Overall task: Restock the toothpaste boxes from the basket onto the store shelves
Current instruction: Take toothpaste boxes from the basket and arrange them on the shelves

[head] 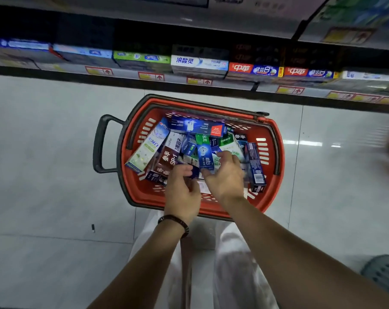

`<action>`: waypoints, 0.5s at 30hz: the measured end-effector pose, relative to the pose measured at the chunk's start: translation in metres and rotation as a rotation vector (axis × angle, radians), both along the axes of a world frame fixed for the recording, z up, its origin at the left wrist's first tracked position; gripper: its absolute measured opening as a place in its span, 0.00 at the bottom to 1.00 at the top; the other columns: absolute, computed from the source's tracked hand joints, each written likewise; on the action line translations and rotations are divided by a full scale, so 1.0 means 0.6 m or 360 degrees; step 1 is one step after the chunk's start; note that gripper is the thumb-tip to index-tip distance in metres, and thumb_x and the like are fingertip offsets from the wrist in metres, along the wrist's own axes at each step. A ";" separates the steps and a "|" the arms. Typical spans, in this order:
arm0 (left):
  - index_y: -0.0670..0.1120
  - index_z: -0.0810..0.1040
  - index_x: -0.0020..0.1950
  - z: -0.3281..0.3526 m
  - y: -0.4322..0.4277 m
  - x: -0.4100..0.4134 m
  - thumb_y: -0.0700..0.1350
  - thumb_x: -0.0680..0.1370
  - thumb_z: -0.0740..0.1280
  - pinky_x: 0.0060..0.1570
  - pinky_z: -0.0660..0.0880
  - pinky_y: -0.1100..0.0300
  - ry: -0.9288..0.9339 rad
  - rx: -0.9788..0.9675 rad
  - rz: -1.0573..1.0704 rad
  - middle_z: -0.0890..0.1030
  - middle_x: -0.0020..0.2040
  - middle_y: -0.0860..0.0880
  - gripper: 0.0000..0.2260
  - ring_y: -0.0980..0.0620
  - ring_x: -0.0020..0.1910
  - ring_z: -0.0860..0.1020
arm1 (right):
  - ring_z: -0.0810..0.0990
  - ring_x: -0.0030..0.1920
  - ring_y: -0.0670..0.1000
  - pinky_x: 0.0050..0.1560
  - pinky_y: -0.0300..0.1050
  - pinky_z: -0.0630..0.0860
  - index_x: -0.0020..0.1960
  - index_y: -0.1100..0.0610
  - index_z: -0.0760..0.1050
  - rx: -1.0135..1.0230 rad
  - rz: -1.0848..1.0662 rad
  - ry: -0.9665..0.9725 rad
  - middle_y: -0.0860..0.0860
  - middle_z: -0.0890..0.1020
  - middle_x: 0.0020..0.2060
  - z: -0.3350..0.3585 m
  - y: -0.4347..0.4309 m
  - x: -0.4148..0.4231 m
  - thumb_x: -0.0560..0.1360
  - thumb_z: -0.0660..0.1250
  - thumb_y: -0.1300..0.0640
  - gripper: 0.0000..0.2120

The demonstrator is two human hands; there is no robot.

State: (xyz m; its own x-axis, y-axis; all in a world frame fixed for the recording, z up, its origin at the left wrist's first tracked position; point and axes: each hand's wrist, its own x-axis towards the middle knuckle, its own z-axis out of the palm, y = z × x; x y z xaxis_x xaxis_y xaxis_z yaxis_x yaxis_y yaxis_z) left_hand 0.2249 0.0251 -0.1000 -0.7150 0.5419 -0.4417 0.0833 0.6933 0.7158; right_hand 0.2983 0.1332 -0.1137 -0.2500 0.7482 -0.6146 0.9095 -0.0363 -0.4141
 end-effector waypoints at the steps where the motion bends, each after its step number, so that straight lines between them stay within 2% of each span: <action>1: 0.47 0.78 0.61 -0.008 -0.004 0.005 0.33 0.77 0.69 0.59 0.78 0.56 -0.0005 -0.0004 0.0005 0.80 0.55 0.53 0.15 0.55 0.56 0.79 | 0.78 0.63 0.55 0.59 0.49 0.76 0.73 0.54 0.70 -0.0019 0.0014 -0.0029 0.52 0.74 0.67 -0.010 0.002 -0.004 0.75 0.78 0.48 0.32; 4: 0.48 0.77 0.61 -0.023 -0.014 0.019 0.34 0.76 0.70 0.60 0.79 0.51 -0.0074 -0.0020 0.0047 0.80 0.55 0.52 0.16 0.53 0.57 0.80 | 0.78 0.66 0.58 0.63 0.53 0.78 0.73 0.55 0.69 -0.0076 0.0045 -0.0152 0.54 0.73 0.67 -0.038 0.002 -0.020 0.73 0.79 0.43 0.35; 7: 0.50 0.77 0.59 -0.025 -0.011 0.026 0.34 0.77 0.70 0.59 0.79 0.50 -0.0159 -0.0033 0.0149 0.81 0.55 0.52 0.16 0.52 0.57 0.81 | 0.78 0.64 0.60 0.62 0.57 0.80 0.68 0.58 0.72 -0.0124 0.0045 -0.0197 0.55 0.73 0.65 -0.060 -0.001 -0.035 0.73 0.79 0.41 0.33; 10: 0.52 0.77 0.59 -0.019 -0.002 0.026 0.34 0.78 0.70 0.57 0.78 0.58 -0.0269 -0.0038 0.0273 0.82 0.55 0.54 0.15 0.55 0.57 0.80 | 0.78 0.65 0.60 0.64 0.55 0.79 0.68 0.60 0.73 -0.0147 0.0092 -0.0218 0.57 0.74 0.65 -0.074 0.001 -0.043 0.74 0.79 0.45 0.30; 13: 0.49 0.78 0.59 -0.009 0.005 0.021 0.34 0.79 0.70 0.53 0.75 0.69 -0.0313 0.0014 0.0368 0.82 0.55 0.53 0.14 0.60 0.56 0.80 | 0.78 0.63 0.58 0.62 0.50 0.77 0.67 0.60 0.73 -0.0131 0.0080 -0.0246 0.57 0.75 0.63 -0.079 0.006 -0.047 0.76 0.78 0.47 0.28; 15: 0.49 0.78 0.59 -0.005 0.009 0.016 0.34 0.79 0.71 0.52 0.75 0.71 -0.0327 0.0036 0.0427 0.82 0.55 0.53 0.13 0.62 0.55 0.80 | 0.79 0.61 0.58 0.60 0.49 0.78 0.66 0.61 0.74 -0.0104 0.0079 -0.0266 0.57 0.77 0.62 -0.078 0.008 -0.049 0.75 0.77 0.47 0.27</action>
State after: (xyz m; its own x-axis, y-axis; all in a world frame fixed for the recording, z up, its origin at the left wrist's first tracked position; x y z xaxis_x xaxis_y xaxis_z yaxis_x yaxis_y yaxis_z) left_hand 0.2348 0.0307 -0.1031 -0.7309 0.3577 -0.5812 -0.2477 0.6546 0.7143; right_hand 0.2688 0.1380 -0.1607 -0.1757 0.6946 -0.6976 0.9668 -0.0118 -0.2552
